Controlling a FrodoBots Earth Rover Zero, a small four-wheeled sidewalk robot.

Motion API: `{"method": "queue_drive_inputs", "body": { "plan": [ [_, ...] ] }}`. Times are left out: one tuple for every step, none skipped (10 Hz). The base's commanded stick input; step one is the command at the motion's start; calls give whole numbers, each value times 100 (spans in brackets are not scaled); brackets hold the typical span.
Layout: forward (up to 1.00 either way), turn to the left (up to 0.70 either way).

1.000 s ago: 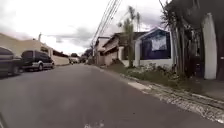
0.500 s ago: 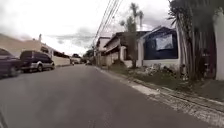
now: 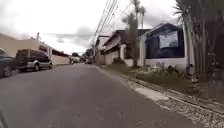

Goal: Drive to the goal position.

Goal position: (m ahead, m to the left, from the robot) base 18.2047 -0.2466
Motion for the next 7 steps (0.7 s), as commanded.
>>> {"method": "queue_drive_inputs", "body": {
  "plan": [
    [70,0],
    [70,0],
    [70,0],
    [70,11],
    [70,35],
    [70,35],
    [70,35]
  ]
}}
